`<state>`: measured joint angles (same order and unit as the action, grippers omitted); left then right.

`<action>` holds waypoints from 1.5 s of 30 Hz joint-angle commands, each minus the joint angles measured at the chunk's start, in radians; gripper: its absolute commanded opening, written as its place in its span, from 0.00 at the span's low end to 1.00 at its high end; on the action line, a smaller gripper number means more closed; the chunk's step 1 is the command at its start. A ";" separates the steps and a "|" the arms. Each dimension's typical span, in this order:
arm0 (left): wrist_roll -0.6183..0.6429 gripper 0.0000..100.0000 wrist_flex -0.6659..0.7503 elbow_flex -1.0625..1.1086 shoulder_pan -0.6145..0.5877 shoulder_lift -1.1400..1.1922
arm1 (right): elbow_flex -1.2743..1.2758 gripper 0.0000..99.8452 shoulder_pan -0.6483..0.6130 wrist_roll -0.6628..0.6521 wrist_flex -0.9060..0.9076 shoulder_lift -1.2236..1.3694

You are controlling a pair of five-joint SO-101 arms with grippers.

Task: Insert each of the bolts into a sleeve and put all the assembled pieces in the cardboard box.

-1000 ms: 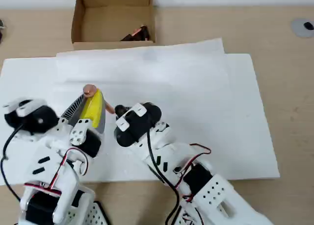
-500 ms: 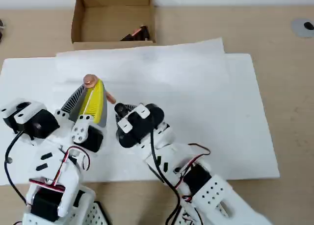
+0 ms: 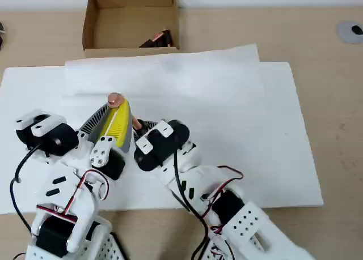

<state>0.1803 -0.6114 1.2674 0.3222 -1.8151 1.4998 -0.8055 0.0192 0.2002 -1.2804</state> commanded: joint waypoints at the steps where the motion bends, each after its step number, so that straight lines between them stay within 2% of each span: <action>1: -0.006 0.00 -0.003 -0.005 0.009 -0.008 | -0.002 0.01 0.013 0.002 -0.028 -0.012; 7: -0.066 0.00 0.003 0.058 0.014 -0.008 | -0.004 0.01 0.019 0.002 -0.028 -0.012; 14: -0.069 0.00 0.005 0.114 0.014 -0.008 | -0.004 0.01 0.019 0.000 -0.028 -0.012; 17: -0.130 0.00 -0.006 0.130 0.035 -0.008 | -0.004 0.01 0.019 0.000 -0.026 -0.012; 20: -0.201 0.00 -0.083 0.112 0.104 -0.008 | -0.008 0.01 0.019 0.000 0.006 -0.012; 28: -0.213 0.01 -0.250 0.029 0.212 -0.008 | -0.010 0.01 0.045 0.000 0.021 -0.015; 30: -0.210 0.01 -0.269 0.005 0.213 -0.008 | -0.010 0.01 0.045 0.000 0.023 -0.013; 34: -0.189 0.09 -0.342 -0.043 0.176 -0.008 | -0.010 0.01 0.045 0.000 0.023 -0.013; 38: -0.083 0.17 -0.443 -0.092 0.152 -0.007 | -0.010 0.01 0.045 0.000 0.023 -0.013; 41: -0.031 0.18 -0.485 -0.129 0.152 -0.007 | -0.010 0.01 0.045 -0.002 0.023 -0.012; 45: -0.040 0.18 -0.496 -0.166 0.106 -0.007 | -0.010 0.01 0.045 -0.017 0.023 -0.012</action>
<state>0.1297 -1.1024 1.1661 0.4741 -1.8182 1.5090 -0.7733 0.0176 0.2279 -1.2804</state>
